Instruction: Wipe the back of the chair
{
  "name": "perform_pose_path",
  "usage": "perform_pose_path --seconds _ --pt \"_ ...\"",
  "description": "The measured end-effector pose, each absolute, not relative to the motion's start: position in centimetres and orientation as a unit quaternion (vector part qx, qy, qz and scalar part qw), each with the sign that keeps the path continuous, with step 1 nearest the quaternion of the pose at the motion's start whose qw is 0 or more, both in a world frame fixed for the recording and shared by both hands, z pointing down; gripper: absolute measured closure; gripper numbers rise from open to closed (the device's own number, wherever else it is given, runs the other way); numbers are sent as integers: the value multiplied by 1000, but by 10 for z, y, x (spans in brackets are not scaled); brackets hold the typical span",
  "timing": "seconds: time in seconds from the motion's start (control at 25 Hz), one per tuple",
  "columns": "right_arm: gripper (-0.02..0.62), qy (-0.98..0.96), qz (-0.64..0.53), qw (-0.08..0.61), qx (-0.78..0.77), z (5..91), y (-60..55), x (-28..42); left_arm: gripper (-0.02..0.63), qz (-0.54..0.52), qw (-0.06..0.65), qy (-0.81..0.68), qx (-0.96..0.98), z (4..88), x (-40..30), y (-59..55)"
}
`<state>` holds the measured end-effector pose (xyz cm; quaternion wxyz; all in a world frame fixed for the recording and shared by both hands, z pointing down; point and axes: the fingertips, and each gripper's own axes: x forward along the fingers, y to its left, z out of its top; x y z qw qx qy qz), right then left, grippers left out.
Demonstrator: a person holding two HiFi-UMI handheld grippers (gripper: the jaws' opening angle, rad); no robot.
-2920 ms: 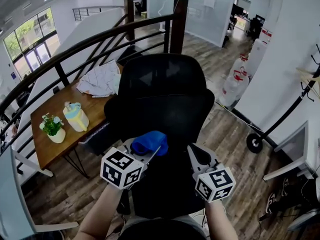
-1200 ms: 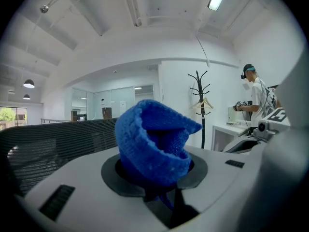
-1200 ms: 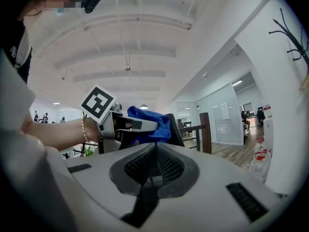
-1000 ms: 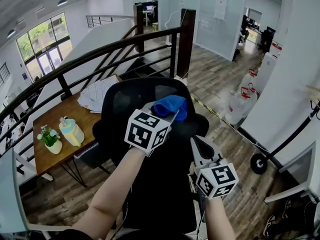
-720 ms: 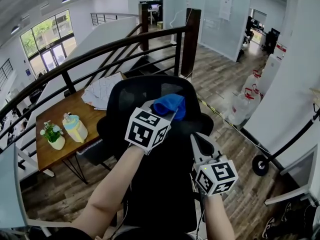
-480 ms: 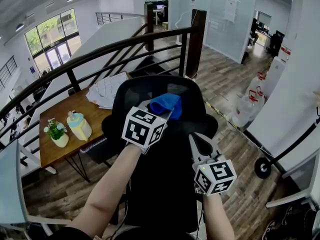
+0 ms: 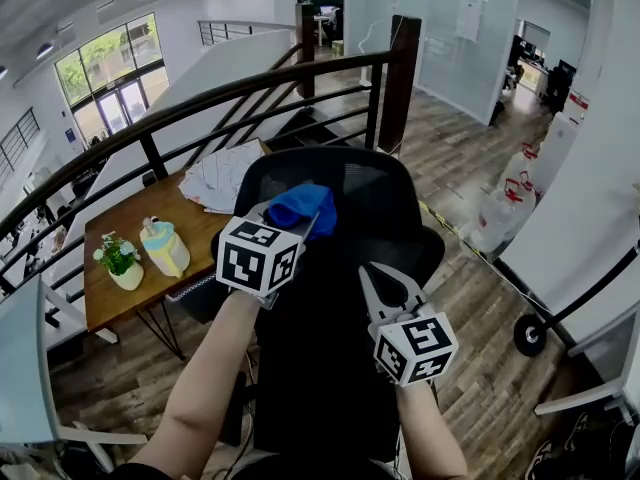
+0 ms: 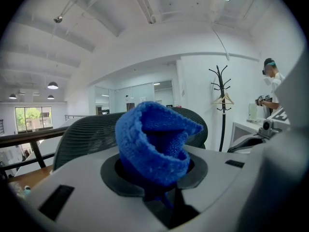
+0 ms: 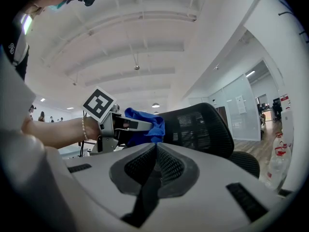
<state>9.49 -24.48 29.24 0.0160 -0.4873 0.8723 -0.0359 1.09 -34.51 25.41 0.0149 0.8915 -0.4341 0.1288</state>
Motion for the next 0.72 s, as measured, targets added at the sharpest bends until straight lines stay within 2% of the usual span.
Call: perform_pose_path --seconds 0.72 --pt "566 898 -36 -1 -439 293 -242 32 486 131 16 -500 856 257 -76 -329"
